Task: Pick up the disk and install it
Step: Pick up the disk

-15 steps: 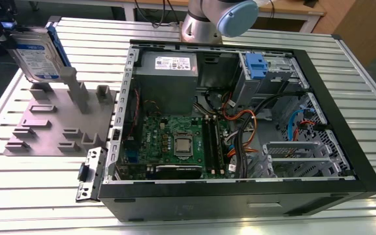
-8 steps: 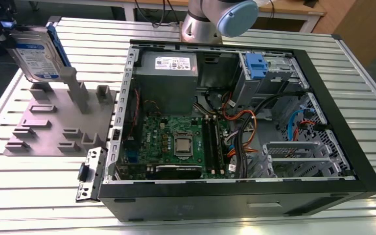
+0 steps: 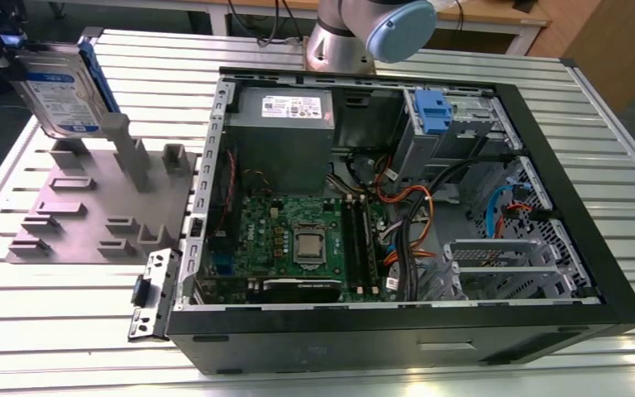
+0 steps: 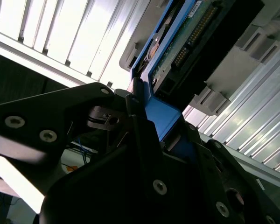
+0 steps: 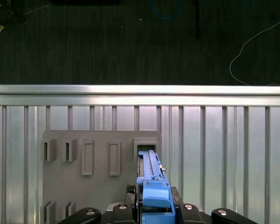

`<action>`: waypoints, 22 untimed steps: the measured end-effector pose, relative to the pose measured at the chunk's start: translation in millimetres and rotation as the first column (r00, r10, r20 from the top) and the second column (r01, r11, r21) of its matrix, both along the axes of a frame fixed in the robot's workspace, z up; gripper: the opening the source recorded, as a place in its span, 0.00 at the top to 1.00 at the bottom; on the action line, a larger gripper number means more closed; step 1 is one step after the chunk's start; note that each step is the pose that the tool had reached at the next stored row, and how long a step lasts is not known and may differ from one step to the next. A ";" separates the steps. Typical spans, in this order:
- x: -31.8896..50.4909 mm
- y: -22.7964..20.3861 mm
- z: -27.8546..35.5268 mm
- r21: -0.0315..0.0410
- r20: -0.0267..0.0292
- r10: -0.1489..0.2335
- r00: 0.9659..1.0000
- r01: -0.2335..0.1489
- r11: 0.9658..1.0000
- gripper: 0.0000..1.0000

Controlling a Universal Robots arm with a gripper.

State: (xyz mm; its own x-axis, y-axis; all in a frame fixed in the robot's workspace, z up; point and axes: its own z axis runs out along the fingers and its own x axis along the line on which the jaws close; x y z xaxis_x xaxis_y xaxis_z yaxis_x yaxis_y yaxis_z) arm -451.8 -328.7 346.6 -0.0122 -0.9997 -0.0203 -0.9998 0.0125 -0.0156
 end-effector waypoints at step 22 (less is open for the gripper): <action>0.0 0.0 8.7 -0.001 0.000 0.000 1.000 0.000 1.000 0.64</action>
State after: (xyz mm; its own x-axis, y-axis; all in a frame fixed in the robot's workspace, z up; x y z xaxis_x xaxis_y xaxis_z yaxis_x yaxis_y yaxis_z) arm -451.7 -328.7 355.2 -0.0122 -0.9997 -0.0196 -0.9998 0.0125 -0.0159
